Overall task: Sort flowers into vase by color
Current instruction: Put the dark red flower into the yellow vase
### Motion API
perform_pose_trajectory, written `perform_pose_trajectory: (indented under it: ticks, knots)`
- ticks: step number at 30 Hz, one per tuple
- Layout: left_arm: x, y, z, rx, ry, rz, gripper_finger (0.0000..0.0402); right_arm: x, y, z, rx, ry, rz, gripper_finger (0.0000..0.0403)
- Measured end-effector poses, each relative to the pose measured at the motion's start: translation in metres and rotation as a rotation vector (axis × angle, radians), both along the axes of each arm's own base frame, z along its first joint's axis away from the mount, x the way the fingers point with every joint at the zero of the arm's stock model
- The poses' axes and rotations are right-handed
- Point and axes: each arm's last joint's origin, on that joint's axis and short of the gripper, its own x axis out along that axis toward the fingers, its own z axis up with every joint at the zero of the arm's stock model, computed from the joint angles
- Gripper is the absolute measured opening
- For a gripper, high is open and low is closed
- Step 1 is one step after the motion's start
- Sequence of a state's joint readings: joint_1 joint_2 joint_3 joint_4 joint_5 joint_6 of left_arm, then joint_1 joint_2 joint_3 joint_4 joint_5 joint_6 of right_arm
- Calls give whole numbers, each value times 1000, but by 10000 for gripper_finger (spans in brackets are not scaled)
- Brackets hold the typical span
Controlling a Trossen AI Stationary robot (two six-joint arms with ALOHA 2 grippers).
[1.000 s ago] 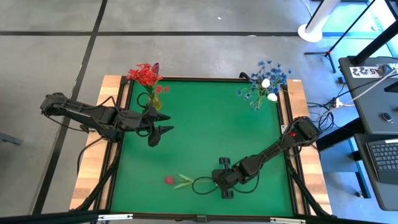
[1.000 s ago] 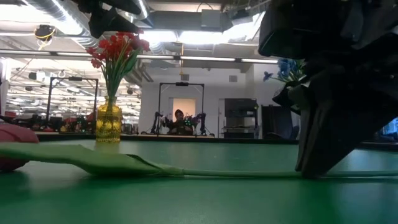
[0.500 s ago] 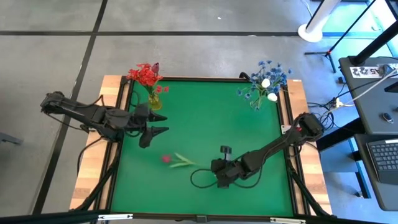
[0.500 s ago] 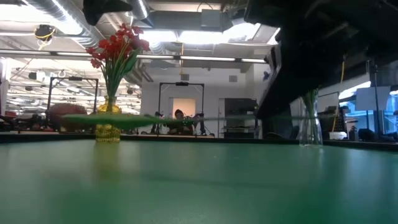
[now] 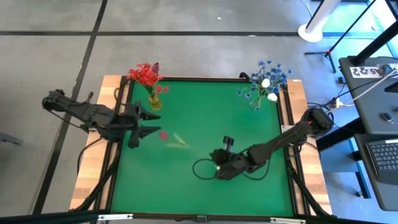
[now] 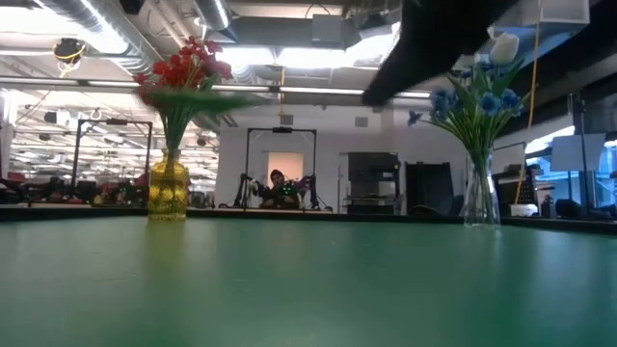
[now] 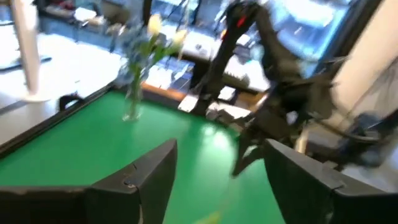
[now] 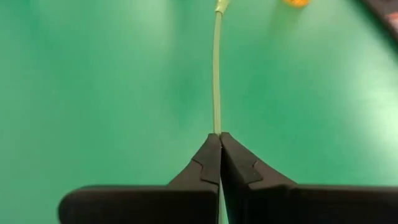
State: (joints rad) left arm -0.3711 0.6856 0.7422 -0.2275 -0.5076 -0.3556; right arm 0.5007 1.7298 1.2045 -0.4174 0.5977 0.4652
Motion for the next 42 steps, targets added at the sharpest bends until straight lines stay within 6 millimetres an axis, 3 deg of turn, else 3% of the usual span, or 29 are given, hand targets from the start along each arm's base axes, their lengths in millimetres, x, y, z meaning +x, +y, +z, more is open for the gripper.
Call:
perform_pose_trajectory:
  ticks: [9, 15, 18, 23, 28, 35, 42]
  knots:
    - [-26, 1, 17, 10, -134, -72, 234, -19, -15, 53, -66, -200, -114, 0]
    - [-29, 0, 20, 26, -164, -86, 234, -27, -22, 76, -105, -296, -156, 0]
    - [-18, -5, 12, 42, -119, -69, 234, -24, -23, 85, -113, -354, -145, 0]
    - [13, -13, -22, 79, -39, -28, 234, -12, -29, 96, -88, -434, -79, 0]
    - [39, -14, -52, 67, -69, -15, 234, -4, -38, 103, -64, -488, -34, 0]
    - [58, -8, -62, 15, -363, -72, 234, 4, -48, 109, -4, -537, 42, 0]
    - [74, -1, -66, 2, -462, -80, 234, 6, -48, 113, 3, -568, 74, 0]
